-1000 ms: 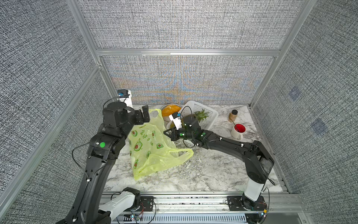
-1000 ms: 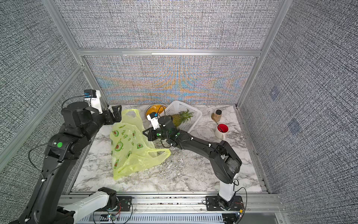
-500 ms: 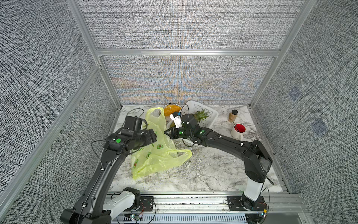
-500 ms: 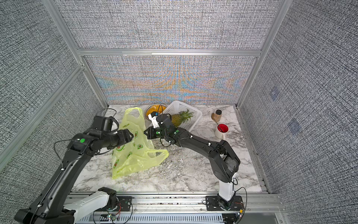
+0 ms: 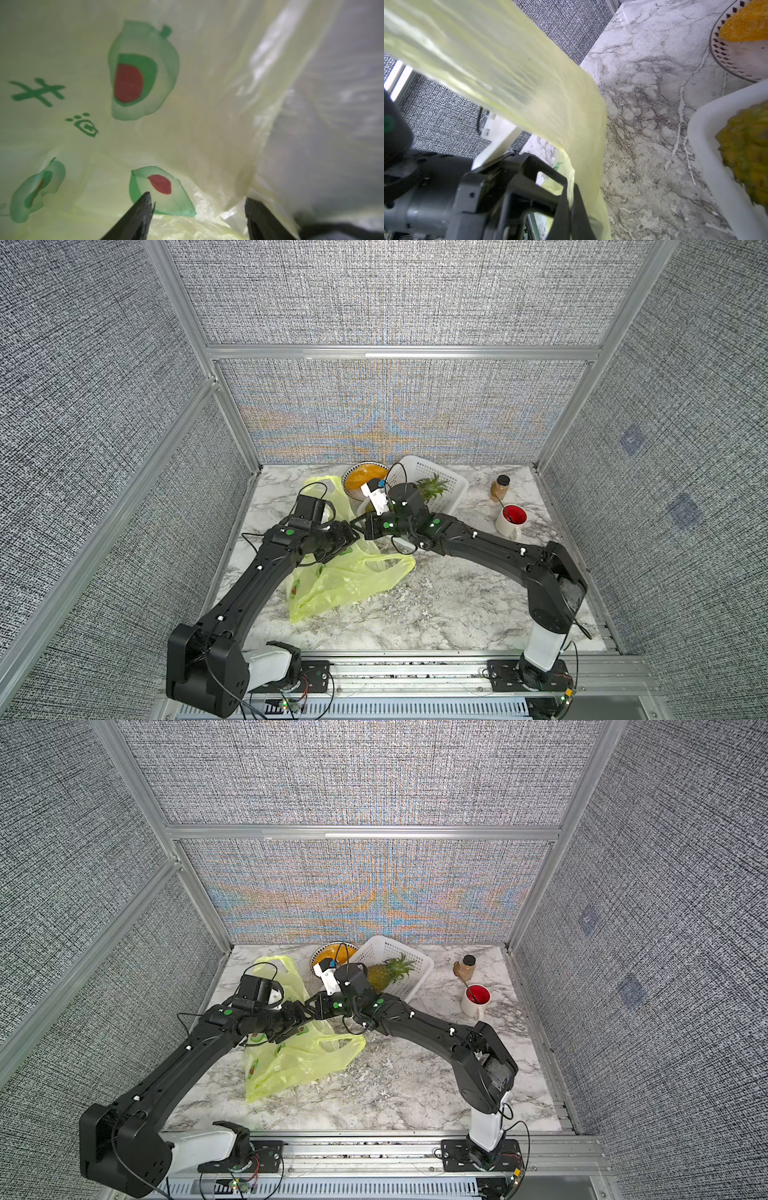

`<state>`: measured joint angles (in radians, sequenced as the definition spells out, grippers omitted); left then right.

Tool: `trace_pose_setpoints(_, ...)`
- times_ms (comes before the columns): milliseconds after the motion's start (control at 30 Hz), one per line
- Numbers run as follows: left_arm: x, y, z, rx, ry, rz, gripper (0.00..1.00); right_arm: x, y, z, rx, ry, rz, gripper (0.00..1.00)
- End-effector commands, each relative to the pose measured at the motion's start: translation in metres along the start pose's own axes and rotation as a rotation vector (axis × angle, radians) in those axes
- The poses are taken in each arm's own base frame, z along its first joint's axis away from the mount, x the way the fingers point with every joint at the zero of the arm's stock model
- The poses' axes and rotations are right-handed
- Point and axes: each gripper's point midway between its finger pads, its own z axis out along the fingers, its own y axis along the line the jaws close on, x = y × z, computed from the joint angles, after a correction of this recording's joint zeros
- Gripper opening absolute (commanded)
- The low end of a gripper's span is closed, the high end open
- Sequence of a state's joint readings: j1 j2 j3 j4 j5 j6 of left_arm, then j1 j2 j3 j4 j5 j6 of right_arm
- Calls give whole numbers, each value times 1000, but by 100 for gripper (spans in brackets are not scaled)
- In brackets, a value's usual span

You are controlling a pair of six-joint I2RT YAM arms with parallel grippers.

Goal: Place the pineapple into a plastic bag & tie a knot
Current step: Open the plastic bag at the center of the board.

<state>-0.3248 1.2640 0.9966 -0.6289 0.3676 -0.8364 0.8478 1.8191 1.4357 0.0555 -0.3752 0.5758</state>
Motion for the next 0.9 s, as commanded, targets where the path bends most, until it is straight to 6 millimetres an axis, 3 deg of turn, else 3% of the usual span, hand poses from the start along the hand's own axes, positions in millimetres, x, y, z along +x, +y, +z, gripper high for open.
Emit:
trace_pose_setpoints(0,-11,5,5,-31,-45,-6,62,-5,16,-3,-49,-14,-36,0)
trace_pose_setpoints(233,-32,23,8,-162,-130,-16,62,-5,22,-7,-53,-15,-55,0)
trace_pose_setpoints(367,-44,34,-12,-276,-208,9,39,-6,13,-10,6,-16,-43,0)
trace_pose_setpoints(467,-49,40,-34,-343,-267,43,27,-2,1,-9,63,0,-31,0)
trace_pose_setpoints(633,-50,38,-58,-369,-299,107,2,8,-17,-3,130,42,-31,0)
trace_pose_setpoints(867,-42,32,-85,-384,-293,184,0,17,-28,3,173,95,-38,0)
